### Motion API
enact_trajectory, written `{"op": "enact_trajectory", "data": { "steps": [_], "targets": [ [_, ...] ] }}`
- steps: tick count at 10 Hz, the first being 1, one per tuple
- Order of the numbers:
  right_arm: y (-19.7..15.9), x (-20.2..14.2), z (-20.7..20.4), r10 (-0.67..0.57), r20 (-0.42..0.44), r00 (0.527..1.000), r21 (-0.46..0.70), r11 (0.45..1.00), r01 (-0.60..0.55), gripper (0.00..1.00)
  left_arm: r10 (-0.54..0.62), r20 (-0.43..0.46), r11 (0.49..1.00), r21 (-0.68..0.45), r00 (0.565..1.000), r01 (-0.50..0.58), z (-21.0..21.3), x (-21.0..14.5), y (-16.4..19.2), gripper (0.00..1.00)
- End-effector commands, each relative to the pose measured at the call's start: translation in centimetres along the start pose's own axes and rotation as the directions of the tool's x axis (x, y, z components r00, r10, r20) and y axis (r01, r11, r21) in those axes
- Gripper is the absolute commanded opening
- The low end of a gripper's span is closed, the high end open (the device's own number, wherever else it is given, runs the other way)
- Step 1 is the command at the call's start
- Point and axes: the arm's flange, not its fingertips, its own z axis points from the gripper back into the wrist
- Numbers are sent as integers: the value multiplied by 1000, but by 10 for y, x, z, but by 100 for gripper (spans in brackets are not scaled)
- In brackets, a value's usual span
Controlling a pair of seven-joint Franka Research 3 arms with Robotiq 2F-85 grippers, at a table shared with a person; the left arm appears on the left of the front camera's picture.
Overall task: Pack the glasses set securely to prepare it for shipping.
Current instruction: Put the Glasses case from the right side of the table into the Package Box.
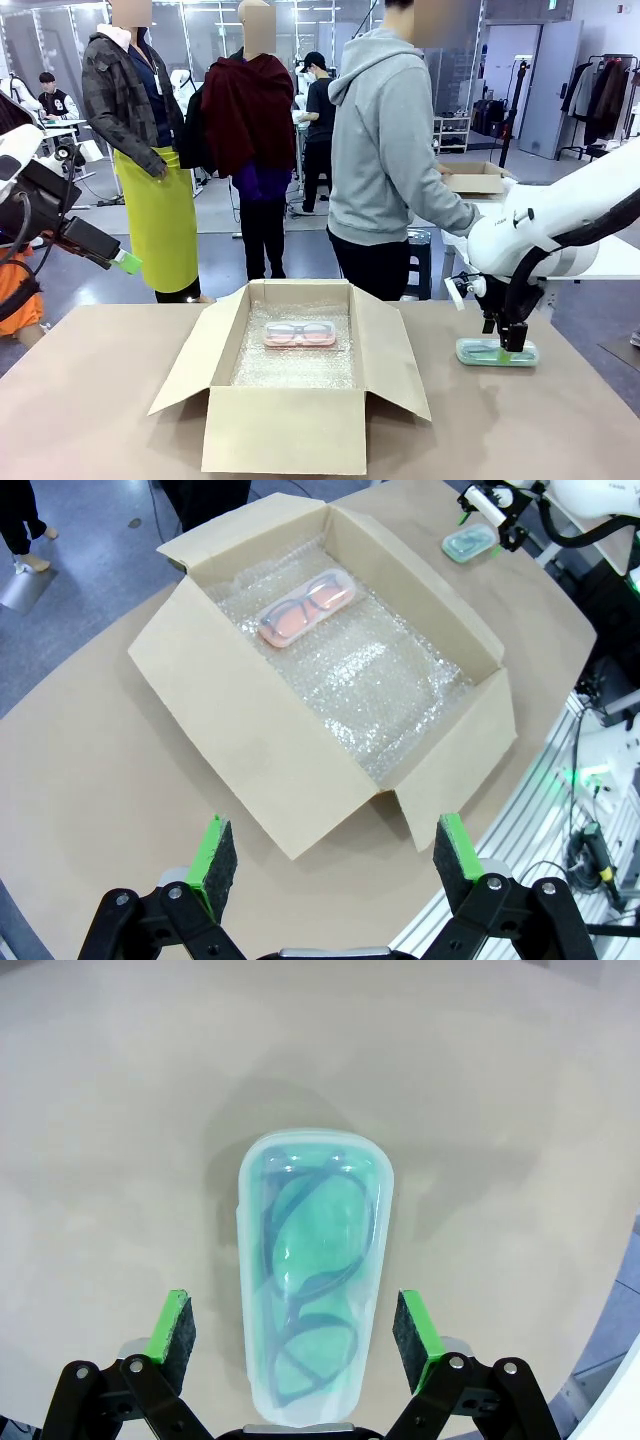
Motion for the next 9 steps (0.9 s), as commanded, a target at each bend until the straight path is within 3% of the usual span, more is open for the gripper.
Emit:
{"op": "enact_trajectory", "data": {
  "steps": [1,5,9],
  "targets": [
    [-5,0,-9,25,-17,1000,3,1000,-25,100,-2,18,1000,-17,1000,2,1,0,1,100],
    [-6,1,-21,30,-36,999,26,999,-29,100,-2,18,1000,-17,1000,2,1,0,1,100],
    [-6,-4,-18,15,-39,999,12,1000,-15,61,-2,18,1000,-17,1000,2,1,0,1,100]
  ]
}}
